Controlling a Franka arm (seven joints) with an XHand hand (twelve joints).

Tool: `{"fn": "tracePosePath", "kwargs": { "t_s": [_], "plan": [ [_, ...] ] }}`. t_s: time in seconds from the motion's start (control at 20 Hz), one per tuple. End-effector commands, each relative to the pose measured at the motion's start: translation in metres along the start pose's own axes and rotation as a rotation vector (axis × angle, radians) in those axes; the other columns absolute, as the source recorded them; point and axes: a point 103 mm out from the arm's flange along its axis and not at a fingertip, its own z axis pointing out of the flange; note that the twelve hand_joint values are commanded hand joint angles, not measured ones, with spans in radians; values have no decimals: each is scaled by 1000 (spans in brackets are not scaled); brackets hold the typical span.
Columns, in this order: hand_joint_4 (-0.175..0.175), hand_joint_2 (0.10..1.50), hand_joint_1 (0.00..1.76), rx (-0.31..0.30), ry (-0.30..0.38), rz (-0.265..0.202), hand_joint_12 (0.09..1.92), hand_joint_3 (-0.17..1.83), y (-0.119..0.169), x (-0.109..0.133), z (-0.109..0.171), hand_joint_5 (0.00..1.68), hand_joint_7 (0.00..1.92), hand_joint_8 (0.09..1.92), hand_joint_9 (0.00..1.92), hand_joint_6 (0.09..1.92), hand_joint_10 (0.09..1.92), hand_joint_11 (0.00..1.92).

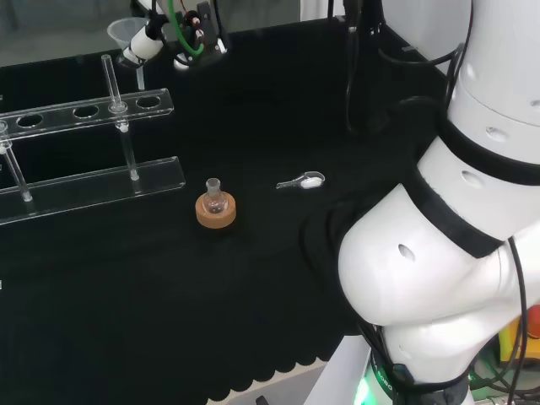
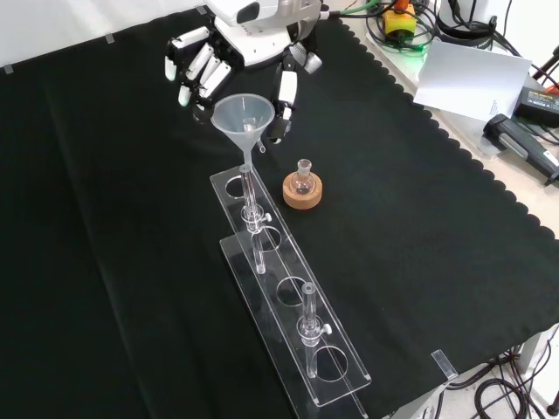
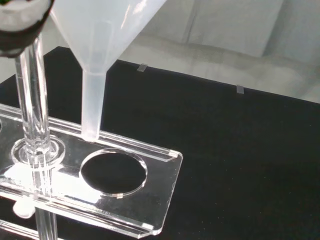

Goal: Place the funnel on the round-bottom flask.

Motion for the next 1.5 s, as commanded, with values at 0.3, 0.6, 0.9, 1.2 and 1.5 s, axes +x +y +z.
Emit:
{"fn": "tracePosePath", "kwargs": {
  "t_s": [0.3,0.6,0.9,1.2,1.5],
  "plan": [
    [55,562,806,24,-1,61,1299,443,-4,-6,-4,687,1096,452,755,654,349,0],
    [60,557,811,18,-20,107,1301,459,-25,-6,-13,701,1099,453,758,660,350,0],
    [71,550,817,19,-38,158,1303,481,-61,-3,-19,726,1104,453,760,666,349,0],
    [75,548,819,33,-67,187,1303,490,-97,-5,-26,737,1109,454,761,668,349,0],
    [81,545,820,42,-93,209,1305,500,-120,-27,-32,753,1117,455,763,672,349,0]
  ]
}}
